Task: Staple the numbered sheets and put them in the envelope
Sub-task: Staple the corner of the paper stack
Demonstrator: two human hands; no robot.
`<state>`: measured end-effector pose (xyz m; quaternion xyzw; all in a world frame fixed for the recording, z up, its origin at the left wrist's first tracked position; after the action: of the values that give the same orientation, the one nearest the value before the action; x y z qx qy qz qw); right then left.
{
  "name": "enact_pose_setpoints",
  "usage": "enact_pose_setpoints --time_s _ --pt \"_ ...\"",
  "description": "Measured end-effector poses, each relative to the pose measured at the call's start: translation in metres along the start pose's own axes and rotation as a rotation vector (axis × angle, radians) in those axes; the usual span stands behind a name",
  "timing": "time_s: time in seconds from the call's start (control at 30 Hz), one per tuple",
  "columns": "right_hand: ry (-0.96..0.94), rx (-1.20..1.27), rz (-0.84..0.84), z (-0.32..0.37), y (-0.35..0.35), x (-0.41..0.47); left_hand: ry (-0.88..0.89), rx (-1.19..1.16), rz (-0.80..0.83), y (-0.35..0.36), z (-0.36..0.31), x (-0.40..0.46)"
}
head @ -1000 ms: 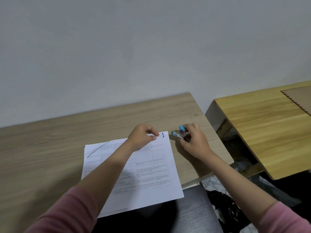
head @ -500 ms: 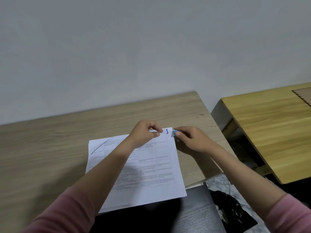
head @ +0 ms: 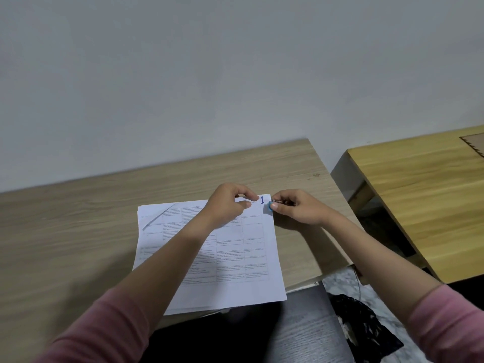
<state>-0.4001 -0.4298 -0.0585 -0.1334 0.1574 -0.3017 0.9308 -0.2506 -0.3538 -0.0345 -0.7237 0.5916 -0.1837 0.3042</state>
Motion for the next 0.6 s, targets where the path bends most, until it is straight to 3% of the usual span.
enact_pose_setpoints --time_s 0.6 --pt "-0.056 -0.224 -0.014 0.015 0.005 0.018 -0.017 -0.061 -0.013 0.0 0.006 -0.004"
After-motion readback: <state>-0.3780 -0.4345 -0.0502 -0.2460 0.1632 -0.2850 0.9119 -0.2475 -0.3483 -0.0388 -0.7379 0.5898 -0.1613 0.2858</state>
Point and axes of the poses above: each hand's wrist, its own x-axis towards the middle knuckle, its own y-axis out of the palm, z = x × y, the point moved 8 cm from there along x, towards the middle knuckle, and after that the axes turned 9 degrees about x, right-handed, at the moved point
